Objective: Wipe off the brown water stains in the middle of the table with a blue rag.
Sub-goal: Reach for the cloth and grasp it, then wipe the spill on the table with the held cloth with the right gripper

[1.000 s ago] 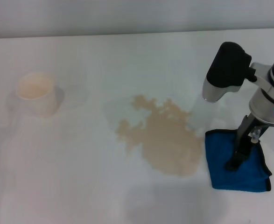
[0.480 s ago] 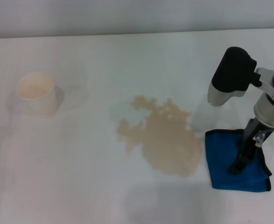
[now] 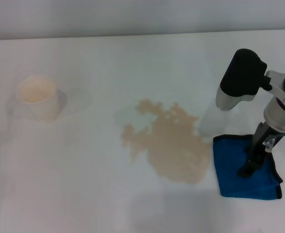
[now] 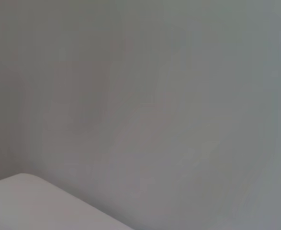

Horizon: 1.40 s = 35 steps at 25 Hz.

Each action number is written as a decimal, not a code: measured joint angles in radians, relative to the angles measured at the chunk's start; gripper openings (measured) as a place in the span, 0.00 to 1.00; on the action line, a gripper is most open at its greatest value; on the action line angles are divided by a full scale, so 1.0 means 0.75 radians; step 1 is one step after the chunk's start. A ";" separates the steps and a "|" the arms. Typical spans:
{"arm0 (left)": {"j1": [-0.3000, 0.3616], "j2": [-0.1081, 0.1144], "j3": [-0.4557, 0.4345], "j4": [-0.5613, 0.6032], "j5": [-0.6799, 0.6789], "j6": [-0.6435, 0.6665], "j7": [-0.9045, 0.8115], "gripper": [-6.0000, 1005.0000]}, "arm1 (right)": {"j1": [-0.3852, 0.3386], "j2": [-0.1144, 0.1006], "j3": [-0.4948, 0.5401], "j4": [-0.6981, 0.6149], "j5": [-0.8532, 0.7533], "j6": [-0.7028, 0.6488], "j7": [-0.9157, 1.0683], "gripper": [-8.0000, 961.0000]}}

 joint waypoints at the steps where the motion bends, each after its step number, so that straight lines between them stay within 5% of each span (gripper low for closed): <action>1: 0.000 0.000 0.000 0.000 -0.001 0.000 0.000 0.86 | 0.000 0.000 -0.002 0.002 0.000 0.002 0.000 0.81; 5: 0.000 0.001 0.000 0.000 -0.003 0.000 0.000 0.86 | 0.000 0.000 -0.008 0.006 -0.001 0.012 -0.001 0.80; 8: 0.000 0.001 0.000 0.000 -0.013 0.000 -0.001 0.86 | -0.003 0.000 -0.009 0.006 -0.001 0.019 -0.001 0.62; 35: 0.001 -0.001 0.000 0.000 -0.035 0.000 -0.007 0.86 | 0.008 -0.004 -0.012 0.007 0.000 0.018 -0.001 0.47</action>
